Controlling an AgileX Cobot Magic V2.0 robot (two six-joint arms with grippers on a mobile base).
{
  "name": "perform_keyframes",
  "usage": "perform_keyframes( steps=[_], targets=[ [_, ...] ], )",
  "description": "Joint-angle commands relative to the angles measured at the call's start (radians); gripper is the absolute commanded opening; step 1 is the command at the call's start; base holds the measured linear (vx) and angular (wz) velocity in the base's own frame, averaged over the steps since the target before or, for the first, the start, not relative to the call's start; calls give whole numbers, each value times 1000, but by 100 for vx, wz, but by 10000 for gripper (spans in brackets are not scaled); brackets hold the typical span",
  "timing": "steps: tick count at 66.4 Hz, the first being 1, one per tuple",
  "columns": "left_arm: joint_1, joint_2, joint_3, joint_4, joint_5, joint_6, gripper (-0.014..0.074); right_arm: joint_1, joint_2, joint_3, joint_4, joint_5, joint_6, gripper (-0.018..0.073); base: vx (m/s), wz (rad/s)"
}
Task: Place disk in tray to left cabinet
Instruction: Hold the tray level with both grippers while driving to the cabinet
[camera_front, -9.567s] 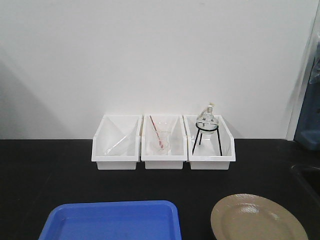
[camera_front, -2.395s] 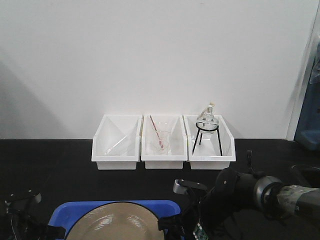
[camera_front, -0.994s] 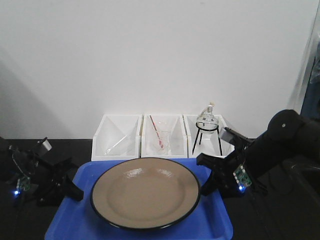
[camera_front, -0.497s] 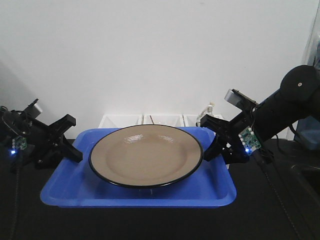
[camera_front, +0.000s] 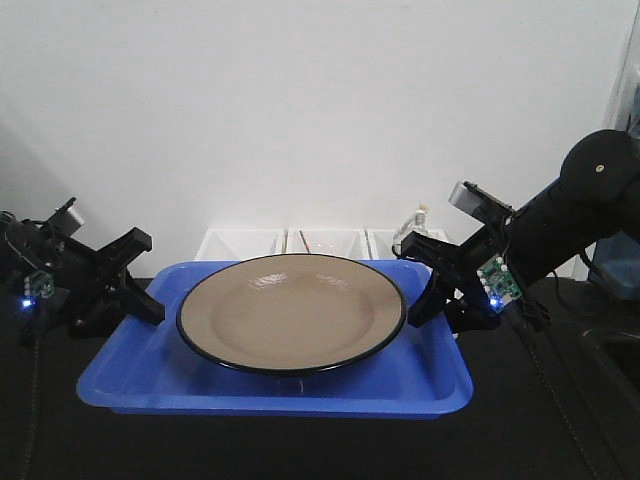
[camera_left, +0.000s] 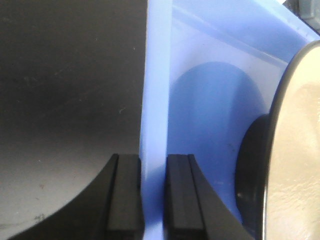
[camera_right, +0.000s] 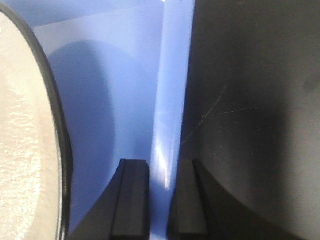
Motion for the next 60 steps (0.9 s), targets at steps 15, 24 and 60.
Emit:
perform_keyframes(
  steps=[15,24,60],
  targets=[
    [-28,-62,-39,-198,41,-26,-1,23,-58,-37,167,-37,-6,-6,0,0],
    [-28,-62,-39,-198,41,-26,-1,23,-58,-37,167,-37,-6,-6,0,0],
    [-28,-62,-39,-200,39,-26,0,23,-59,-37,167,-37,-6,-6,-2,2]
  ],
)
